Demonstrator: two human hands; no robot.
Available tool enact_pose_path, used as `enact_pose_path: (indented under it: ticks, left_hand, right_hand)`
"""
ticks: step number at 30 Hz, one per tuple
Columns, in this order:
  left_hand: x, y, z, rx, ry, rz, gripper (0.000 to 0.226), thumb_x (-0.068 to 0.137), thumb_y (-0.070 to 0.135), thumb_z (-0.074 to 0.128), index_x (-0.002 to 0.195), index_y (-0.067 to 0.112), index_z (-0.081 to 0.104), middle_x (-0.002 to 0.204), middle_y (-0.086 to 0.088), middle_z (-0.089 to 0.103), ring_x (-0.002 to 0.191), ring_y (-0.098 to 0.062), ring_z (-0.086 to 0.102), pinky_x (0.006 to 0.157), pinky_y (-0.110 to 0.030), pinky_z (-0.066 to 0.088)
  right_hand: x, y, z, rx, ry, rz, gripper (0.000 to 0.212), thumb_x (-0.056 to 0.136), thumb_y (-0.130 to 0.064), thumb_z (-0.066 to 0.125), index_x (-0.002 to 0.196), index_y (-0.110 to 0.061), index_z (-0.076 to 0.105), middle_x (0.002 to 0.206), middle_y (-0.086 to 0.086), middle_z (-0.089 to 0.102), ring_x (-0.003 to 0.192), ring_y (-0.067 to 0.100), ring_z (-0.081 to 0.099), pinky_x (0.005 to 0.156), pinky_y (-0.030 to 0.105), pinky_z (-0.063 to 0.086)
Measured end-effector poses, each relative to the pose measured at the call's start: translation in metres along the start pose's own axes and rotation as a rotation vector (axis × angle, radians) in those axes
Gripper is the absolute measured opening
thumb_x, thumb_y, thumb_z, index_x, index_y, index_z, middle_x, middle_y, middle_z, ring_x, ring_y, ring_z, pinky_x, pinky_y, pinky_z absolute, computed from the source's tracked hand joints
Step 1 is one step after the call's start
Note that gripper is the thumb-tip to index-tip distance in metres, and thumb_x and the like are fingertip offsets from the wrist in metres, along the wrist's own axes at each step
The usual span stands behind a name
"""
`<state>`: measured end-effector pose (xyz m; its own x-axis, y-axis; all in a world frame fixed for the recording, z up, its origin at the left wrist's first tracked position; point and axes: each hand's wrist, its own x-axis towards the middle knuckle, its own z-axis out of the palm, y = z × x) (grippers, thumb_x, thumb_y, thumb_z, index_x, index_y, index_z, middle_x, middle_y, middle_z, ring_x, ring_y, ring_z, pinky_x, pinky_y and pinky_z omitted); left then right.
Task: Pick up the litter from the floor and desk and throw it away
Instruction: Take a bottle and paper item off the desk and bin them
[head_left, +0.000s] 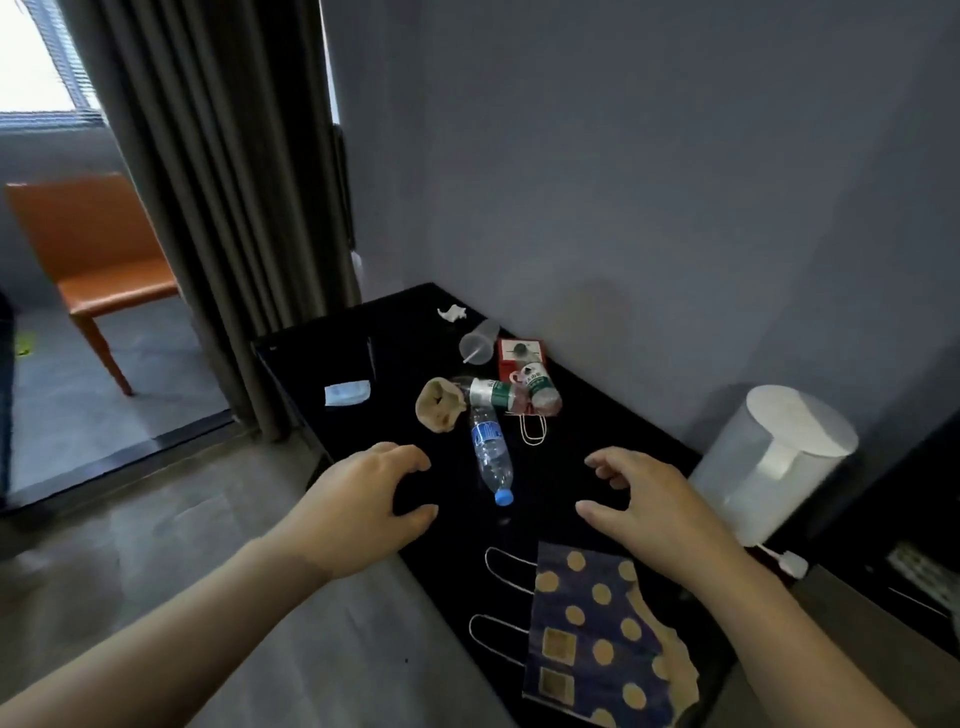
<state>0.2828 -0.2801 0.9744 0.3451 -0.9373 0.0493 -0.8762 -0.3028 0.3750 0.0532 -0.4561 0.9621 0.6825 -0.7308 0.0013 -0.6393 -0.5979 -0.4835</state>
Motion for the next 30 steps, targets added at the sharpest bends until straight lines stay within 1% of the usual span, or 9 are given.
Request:
enact_pose_path:
  ticks: [5,7,10,15,19,23,25,27,30]
  left_hand:
    - [0.063,-0.029,0.028,0.002,-0.117,0.024,0.047,0.085,0.045,0.06,0.128,0.027,0.052,0.12,0.011,0.053,0.108,-0.007,0.053,0.091,-0.024,0.047]
    - [0.084,-0.035,0.038,0.002,-0.185,0.037,0.049,0.086,0.045,0.06,0.13,0.027,0.05,0.123,0.011,0.053,0.111,-0.006,0.052,0.09,-0.021,0.045]
    - [0.113,-0.043,0.055,0.013,-0.24,0.067,0.051,0.086,0.047,0.06,0.131,0.028,0.049,0.125,0.011,0.052,0.112,-0.006,0.052,0.089,-0.02,0.045]
    - [0.143,-0.052,0.082,-0.006,-0.356,0.107,0.05,0.086,0.045,0.061,0.131,0.028,0.049,0.127,0.01,0.052,0.111,-0.005,0.053,0.092,-0.022,0.047]
    - [0.171,-0.064,0.099,-0.002,-0.407,0.144,0.05,0.085,0.045,0.062,0.131,0.028,0.049,0.126,0.011,0.053,0.11,-0.004,0.053,0.091,-0.02,0.047]
    - [0.198,-0.079,0.121,0.011,-0.481,0.203,0.049,0.084,0.045,0.063,0.129,0.029,0.05,0.123,0.01,0.054,0.106,-0.004,0.054,0.089,-0.021,0.048]
    - [0.209,-0.086,0.133,0.014,-0.522,0.233,0.048,0.084,0.045,0.063,0.127,0.029,0.051,0.122,0.011,0.054,0.104,-0.003,0.054,0.087,-0.02,0.048]
    - [0.218,-0.093,0.143,0.016,-0.568,0.261,0.046,0.084,0.045,0.064,0.126,0.03,0.052,0.121,0.011,0.055,0.102,-0.001,0.053,0.086,-0.018,0.048]
    - [0.231,-0.102,0.156,0.024,-0.61,0.282,0.045,0.083,0.045,0.064,0.125,0.03,0.052,0.119,0.012,0.054,0.1,-0.001,0.053,0.084,-0.017,0.046]
  right_hand:
    - [0.038,0.032,0.035,0.042,-0.032,0.171,0.052,0.084,-0.039,0.068,0.132,-0.027,0.051,0.124,-0.008,0.055,0.109,0.007,0.053,0.087,0.024,0.045]
    - [0.046,0.044,0.046,0.061,-0.049,0.242,0.052,0.084,-0.038,0.068,0.132,-0.027,0.05,0.123,-0.008,0.055,0.108,0.007,0.053,0.087,0.024,0.045]
    - [0.057,0.062,0.063,0.078,-0.058,0.326,0.052,0.084,-0.035,0.069,0.132,-0.025,0.051,0.122,-0.005,0.056,0.107,0.007,0.052,0.085,0.023,0.045]
    - [0.05,0.089,0.094,0.141,-0.119,0.521,0.057,0.084,-0.031,0.07,0.136,-0.02,0.048,0.13,0.002,0.051,0.113,0.014,0.053,0.09,0.025,0.046]
    - [0.043,0.104,0.124,0.169,-0.175,0.633,0.057,0.083,-0.032,0.071,0.133,-0.021,0.046,0.129,0.005,0.045,0.106,0.019,0.056,0.089,0.031,0.047]
    - [0.046,0.113,0.15,0.22,-0.091,0.723,0.063,0.083,-0.03,0.073,0.138,-0.02,0.043,0.137,0.006,0.039,0.113,0.022,0.054,0.094,0.032,0.046]
    - [0.049,0.118,0.16,0.219,-0.055,0.763,0.066,0.081,-0.029,0.074,0.138,-0.02,0.042,0.139,0.007,0.038,0.117,0.025,0.052,0.097,0.035,0.046]
    - [0.049,0.122,0.171,0.187,-0.062,0.827,0.076,0.078,-0.034,0.077,0.141,-0.022,0.038,0.141,0.009,0.037,0.125,0.03,0.046,0.101,0.04,0.043]
    - [0.049,0.127,0.187,0.135,-0.124,0.961,0.102,0.072,-0.047,0.078,0.151,-0.024,0.017,0.154,0.013,0.02,0.142,0.037,0.021,0.111,0.049,0.032]
